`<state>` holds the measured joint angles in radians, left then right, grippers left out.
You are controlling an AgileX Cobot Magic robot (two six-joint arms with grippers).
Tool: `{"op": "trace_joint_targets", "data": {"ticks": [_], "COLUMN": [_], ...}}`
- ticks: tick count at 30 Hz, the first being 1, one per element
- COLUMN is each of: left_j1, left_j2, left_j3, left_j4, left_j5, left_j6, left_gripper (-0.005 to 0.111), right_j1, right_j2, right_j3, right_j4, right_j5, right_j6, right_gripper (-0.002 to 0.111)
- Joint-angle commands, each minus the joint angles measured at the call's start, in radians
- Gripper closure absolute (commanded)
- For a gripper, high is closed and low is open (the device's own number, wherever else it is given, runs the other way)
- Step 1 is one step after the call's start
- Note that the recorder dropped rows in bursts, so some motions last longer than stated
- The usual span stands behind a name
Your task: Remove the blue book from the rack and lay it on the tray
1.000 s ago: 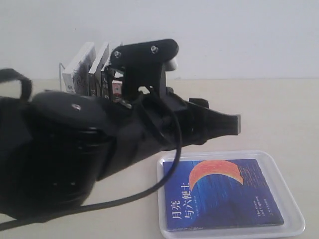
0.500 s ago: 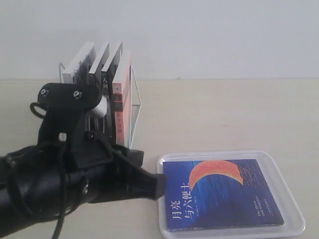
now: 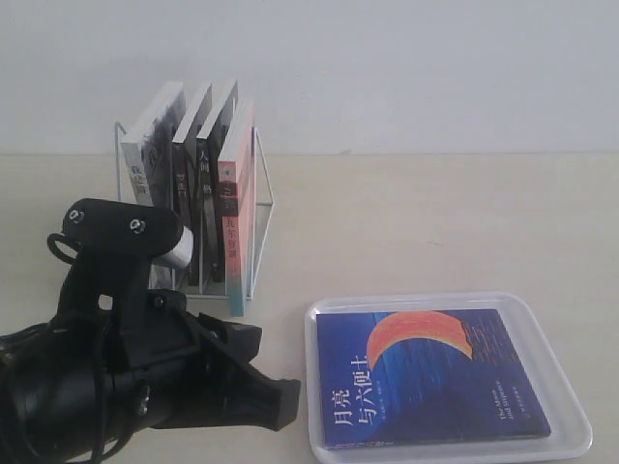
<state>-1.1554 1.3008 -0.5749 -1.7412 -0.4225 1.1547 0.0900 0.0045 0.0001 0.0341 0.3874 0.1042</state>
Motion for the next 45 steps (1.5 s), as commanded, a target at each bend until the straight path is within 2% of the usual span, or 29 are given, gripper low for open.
{"op": "trace_joint_targets", "data": {"ticks": [1,16,21,26,30,33,35,39,41,43,45], "left_j1": [-0.006,-0.006,0.025,0.139,0.206,0.281,0.342,0.488,0.58,0.653,0.719], "left_j2": [-0.009,-0.009,-0.007,-0.009,-0.025,-0.105,-0.202,-0.426,-0.514,-0.573,-0.622], "left_j3": [0.004,0.004,0.004,0.004,0.004,0.004,0.007,0.007,0.007,0.007,0.007], "left_j4": [-0.003,-0.003,-0.003,-0.003,-0.003,-0.003,0.035,0.057,0.057,0.057,-0.003], "left_j5": [0.001,0.004,0.093,0.321,0.384,0.458,0.559,0.822,1.011,1.163,1.242], "left_j6": [0.005,0.005,-0.079,-0.094,-0.089,-0.074,-0.052,0.129,0.277,0.357,0.448], "left_gripper": [0.101,0.101,0.101,0.101,0.101,0.101,0.101,0.101,0.101,0.101,0.101], "right_j1": [0.0,0.0,0.0,0.0,0.0,0.0,0.0,0.0,0.0,0.0,0.0], "right_j2": [-0.005,-0.005,-0.005,-0.005,-0.005,-0.005,-0.005,-0.005,-0.005,-0.005,-0.005], "right_j3": [0.0,0.0,0.0,0.0,0.0,0.0,0.0,0.0,0.0,0.0,0.0], "right_j4": [-0.002,-0.002,-0.002,-0.002,-0.002,-0.002,-0.002,-0.002,-0.002,-0.002,-0.002], "right_j5": [-0.008,-0.008,-0.006,-0.006,-0.006,-0.006,-0.006,-0.006,-0.006,-0.006,-0.006], "right_j6": [-0.009,-0.009,-0.009,-0.009,-0.009,-0.009,-0.009,-0.009,-0.009,-0.009,-0.009], "right_gripper": [0.108,0.108,0.108,0.108,0.108,0.108,0.108,0.108,0.108,0.108,0.108]}}
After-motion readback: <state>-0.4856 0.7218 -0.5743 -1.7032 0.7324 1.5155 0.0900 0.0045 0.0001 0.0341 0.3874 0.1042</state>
